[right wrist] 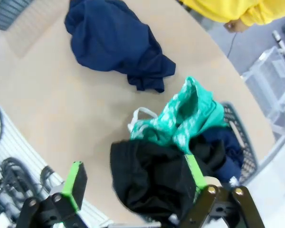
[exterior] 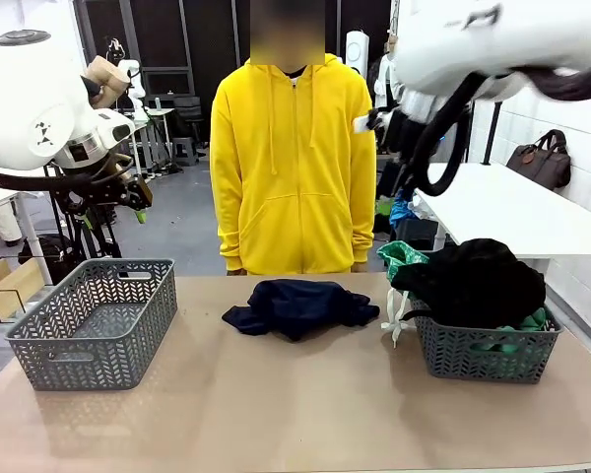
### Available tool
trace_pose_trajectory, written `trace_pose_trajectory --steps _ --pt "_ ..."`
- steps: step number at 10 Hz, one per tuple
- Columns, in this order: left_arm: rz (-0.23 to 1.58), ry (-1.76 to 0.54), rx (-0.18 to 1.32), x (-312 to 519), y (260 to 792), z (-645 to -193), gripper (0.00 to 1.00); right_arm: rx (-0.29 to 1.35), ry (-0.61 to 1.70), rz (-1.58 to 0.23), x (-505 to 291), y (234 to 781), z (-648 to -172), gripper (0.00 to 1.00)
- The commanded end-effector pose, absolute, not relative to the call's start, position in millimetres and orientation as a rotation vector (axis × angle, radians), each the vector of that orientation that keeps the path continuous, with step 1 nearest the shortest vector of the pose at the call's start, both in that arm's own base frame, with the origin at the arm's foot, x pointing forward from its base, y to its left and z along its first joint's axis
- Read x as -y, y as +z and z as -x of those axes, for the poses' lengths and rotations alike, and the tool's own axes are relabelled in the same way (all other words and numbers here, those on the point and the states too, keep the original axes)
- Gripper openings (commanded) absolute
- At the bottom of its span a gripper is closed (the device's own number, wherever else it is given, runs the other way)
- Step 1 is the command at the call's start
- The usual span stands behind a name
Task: Sort the tops and bottoms.
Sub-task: Lift clothes from the center of the table with your right hand.
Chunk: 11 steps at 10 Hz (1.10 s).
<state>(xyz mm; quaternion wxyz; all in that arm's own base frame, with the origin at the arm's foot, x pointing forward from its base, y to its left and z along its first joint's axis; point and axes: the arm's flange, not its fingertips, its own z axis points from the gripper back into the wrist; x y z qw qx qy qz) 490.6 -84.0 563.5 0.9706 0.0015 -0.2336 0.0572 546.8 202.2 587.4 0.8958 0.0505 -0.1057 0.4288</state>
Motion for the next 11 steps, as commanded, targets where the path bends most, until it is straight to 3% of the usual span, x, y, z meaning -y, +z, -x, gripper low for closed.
trace_pose_trajectory --steps 1,3,5,7,10,11 --pt "0.009 0.133 0.486 83 561 -487 1.00 0.158 1.001 -0.091 -238 585 -606 1.00" --pt "0.009 0.133 0.486 83 561 -487 1.00 0.108 1.082 -0.118 -276 543 -643 1.00" --pt "0.009 0.133 0.486 83 561 -487 1.00 0.086 1.021 -0.117 -302 502 -662 1.00" --pt "0.009 0.133 0.486 83 561 -487 1.00 0.090 1.179 -0.146 -319 464 -669 1.00" --pt "0.009 0.133 0.486 83 561 -487 1.00 0.141 1.236 -0.171 -344 417 -670 1.00" --pt "0.009 0.133 0.486 83 561 -487 1.00 0.077 1.266 -0.212 -351 407 -671 1.00"
